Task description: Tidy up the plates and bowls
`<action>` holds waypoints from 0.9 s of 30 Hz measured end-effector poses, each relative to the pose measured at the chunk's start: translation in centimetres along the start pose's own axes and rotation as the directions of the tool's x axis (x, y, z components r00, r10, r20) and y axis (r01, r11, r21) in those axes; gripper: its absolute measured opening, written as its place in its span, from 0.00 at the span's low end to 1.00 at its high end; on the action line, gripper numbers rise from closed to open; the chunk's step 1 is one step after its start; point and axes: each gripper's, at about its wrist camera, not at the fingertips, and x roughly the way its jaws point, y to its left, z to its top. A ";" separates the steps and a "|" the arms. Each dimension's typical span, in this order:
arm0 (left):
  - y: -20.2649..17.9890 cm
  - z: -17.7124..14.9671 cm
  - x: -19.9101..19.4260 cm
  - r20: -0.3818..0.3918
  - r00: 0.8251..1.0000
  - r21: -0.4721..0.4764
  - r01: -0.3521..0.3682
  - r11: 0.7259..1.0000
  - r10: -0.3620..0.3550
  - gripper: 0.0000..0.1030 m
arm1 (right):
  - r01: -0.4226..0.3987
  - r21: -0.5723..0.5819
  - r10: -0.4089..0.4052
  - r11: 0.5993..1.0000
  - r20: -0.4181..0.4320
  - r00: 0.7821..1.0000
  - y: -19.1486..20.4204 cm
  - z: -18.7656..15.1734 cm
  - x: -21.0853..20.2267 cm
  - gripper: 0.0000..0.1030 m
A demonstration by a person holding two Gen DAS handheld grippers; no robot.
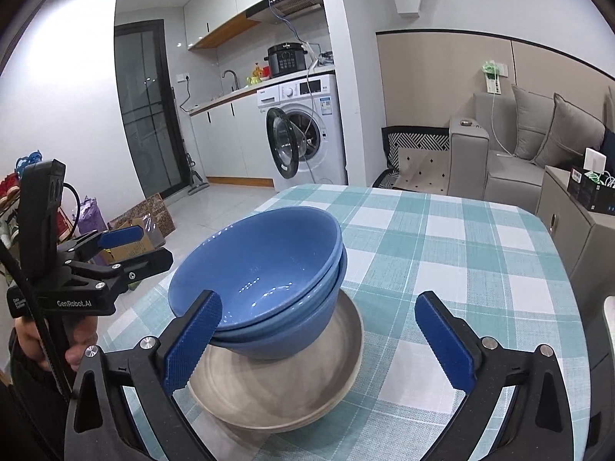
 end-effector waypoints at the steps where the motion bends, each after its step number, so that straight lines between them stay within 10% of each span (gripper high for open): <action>1: 0.1 -0.1 -0.1 0.007 1.000 0.006 -0.011 1.000 0.011 1.00 | 0.003 -0.002 -0.003 1.000 0.003 1.000 -0.1 -0.1 -0.1 0.99; 27: 1.6 -5.1 -0.2 0.149 0.987 -0.018 -0.052 0.998 0.054 1.00 | -0.004 -0.078 0.012 0.997 0.101 0.995 -0.6 -5.0 -0.8 0.99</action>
